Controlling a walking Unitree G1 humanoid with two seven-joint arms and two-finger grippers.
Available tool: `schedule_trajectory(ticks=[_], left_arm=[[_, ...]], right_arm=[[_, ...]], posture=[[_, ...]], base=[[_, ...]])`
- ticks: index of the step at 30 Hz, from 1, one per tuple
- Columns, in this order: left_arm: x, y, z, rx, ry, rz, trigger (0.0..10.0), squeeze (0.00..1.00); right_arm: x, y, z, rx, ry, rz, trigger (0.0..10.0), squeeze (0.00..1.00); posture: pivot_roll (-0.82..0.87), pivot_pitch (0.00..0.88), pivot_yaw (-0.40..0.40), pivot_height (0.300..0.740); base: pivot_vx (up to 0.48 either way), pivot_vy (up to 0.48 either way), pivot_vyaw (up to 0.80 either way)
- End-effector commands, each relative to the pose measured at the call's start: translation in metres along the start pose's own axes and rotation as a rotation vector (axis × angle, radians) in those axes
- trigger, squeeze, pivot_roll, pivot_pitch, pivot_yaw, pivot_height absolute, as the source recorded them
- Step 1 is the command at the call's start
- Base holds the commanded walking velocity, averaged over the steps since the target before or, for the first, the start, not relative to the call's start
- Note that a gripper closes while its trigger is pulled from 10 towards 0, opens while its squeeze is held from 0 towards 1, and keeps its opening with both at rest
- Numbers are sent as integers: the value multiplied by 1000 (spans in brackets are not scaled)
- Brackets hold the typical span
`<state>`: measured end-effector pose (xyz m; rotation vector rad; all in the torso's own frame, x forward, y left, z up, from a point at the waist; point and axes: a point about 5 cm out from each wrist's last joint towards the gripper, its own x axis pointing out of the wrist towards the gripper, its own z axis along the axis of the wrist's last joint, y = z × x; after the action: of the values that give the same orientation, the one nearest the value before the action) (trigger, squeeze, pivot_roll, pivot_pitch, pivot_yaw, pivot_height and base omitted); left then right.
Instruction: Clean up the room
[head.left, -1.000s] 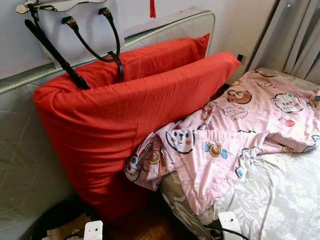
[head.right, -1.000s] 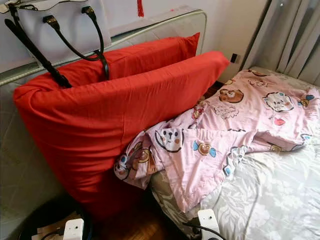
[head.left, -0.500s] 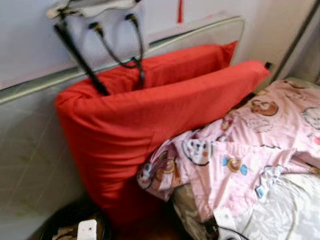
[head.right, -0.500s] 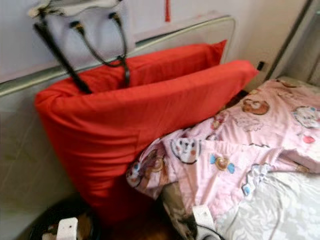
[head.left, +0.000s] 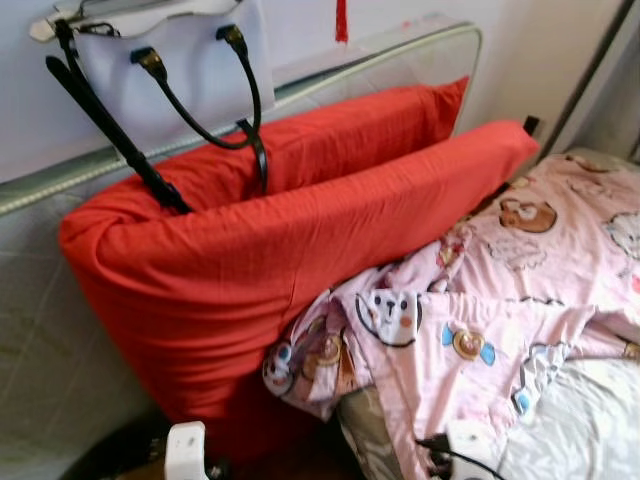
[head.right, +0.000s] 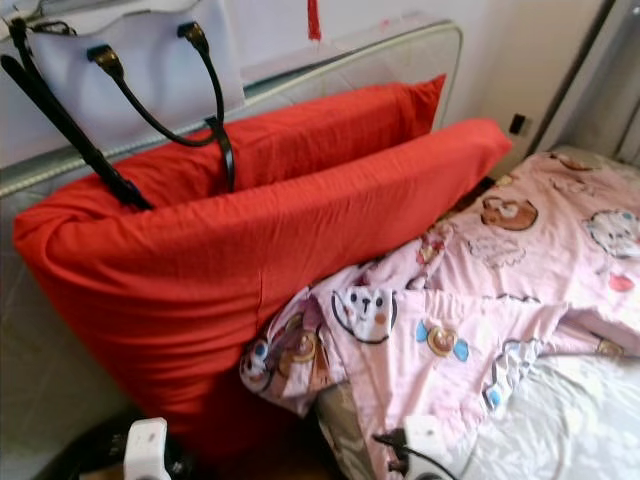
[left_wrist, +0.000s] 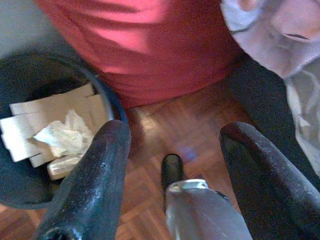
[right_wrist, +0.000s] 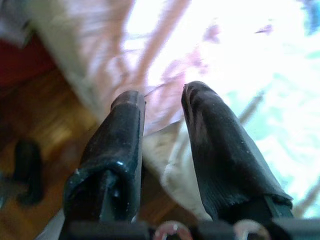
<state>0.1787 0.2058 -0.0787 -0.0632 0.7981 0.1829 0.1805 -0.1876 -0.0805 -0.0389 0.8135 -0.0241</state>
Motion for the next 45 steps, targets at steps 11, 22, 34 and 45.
schedule_trajectory(ticks=[11, 22, 34, 45], left_arm=[[6, -17, 96, -16, -464, 3, 10000, 0], [-5, -8, 107, -13, -605, 15, 10000, 0], [-8, -11, 116, 16, -637, -22, 10000, 0], [-9, -13, 117, 17, -647, -42, 10000, 0]], right_arm=[[9, -4, 107, -25, -440, 68, 10000, 0], [6, -3, 97, 56, -472, 83, 10000, 0], [5, -10, 88, 83, -439, 27, 10000, 0], [7, -1, 80, 61, -391, 54, 10000, 0]], posture=[[-133, 63, -10, 740], [-114, 58, -1, 740], [-127, 56, 14, 705], [-120, 61, 13, 705]], base=[[0, 0, 0], [0, 0, 0], [0, 0, 0], [0, 0, 0]])
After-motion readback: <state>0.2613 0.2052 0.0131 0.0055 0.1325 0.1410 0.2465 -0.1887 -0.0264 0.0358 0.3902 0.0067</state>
